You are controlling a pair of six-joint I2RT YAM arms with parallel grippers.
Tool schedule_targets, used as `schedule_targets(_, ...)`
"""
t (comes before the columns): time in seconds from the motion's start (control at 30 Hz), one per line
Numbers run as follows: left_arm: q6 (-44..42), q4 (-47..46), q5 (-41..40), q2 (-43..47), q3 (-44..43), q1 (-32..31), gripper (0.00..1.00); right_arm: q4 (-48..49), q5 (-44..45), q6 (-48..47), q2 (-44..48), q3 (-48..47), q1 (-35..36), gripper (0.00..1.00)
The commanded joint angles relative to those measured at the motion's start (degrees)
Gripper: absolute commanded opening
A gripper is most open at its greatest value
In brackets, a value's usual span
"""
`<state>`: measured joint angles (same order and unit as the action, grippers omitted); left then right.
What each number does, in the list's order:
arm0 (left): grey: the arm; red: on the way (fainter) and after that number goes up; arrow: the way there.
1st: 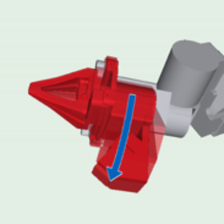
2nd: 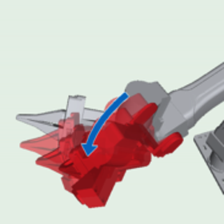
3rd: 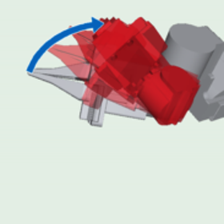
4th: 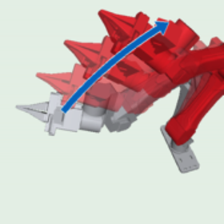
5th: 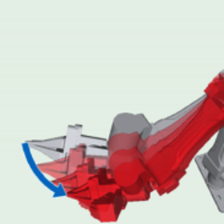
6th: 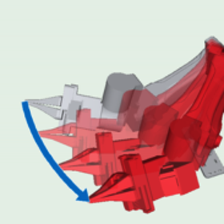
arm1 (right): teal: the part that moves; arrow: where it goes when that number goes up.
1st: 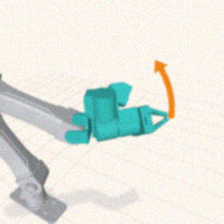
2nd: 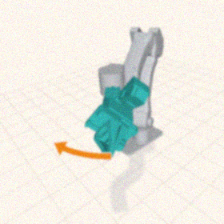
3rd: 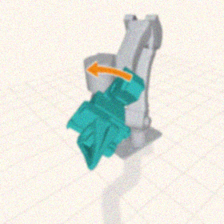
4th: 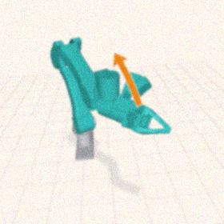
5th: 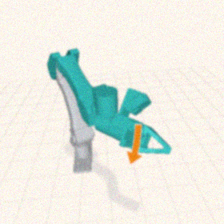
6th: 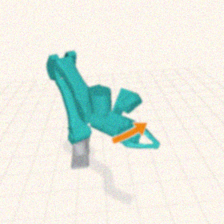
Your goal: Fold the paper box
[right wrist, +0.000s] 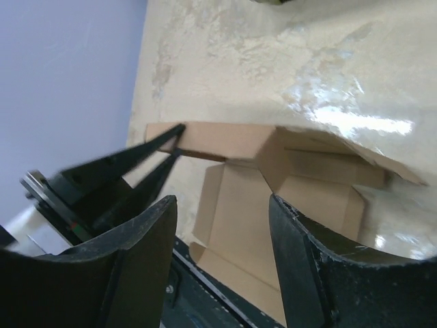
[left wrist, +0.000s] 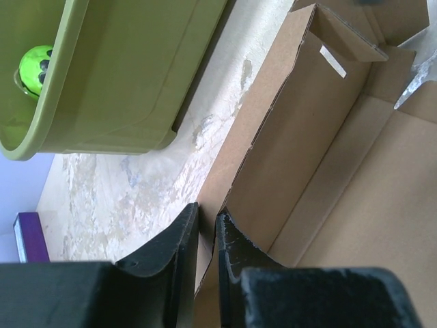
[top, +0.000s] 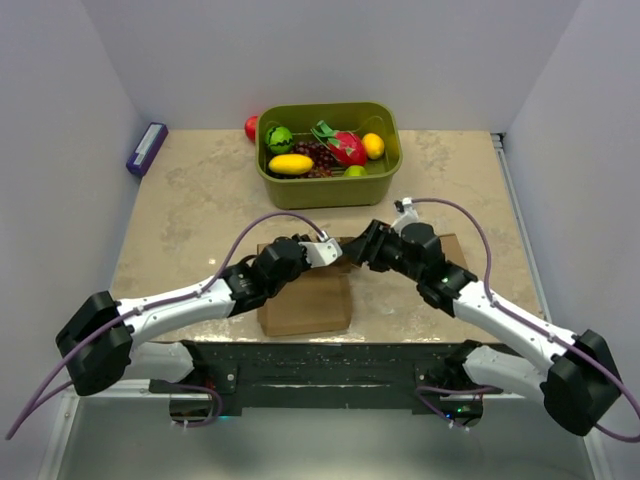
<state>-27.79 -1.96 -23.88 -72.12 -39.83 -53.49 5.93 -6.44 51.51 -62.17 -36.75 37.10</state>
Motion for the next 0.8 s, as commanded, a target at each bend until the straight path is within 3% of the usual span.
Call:
schedule_targets(0.0,3.88,6.43,6.82,-1.97,-1.21,1.28,0.08,-8.48,5.81,-5.53,3.02,5.10,1.91,0.56)
schedule_targets(0.13,4.68,7.32,8.58,-2.68,-2.35,2.69,0.06,-8.14,11.09,-5.36,2.94,8.79,2.98,0.51)
schedule_targets(0.33,4.59,6.88,9.20,-1.01,-2.18,3.22,0.04,-7.44,17.77,-10.10,-6.63,5.56,2.89,0.44)
schedule_targets(0.53,4.32,6.79,9.29,-1.53,-1.65,3.13,0.03,-1.03,12.97,-12.74,-12.00,5.90,3.06,0.39)
schedule_targets(0.77,3.80,6.70,7.80,-3.12,-1.30,2.69,0.03,-0.48,13.21,-15.91,-13.41,3.54,3.15,0.39)
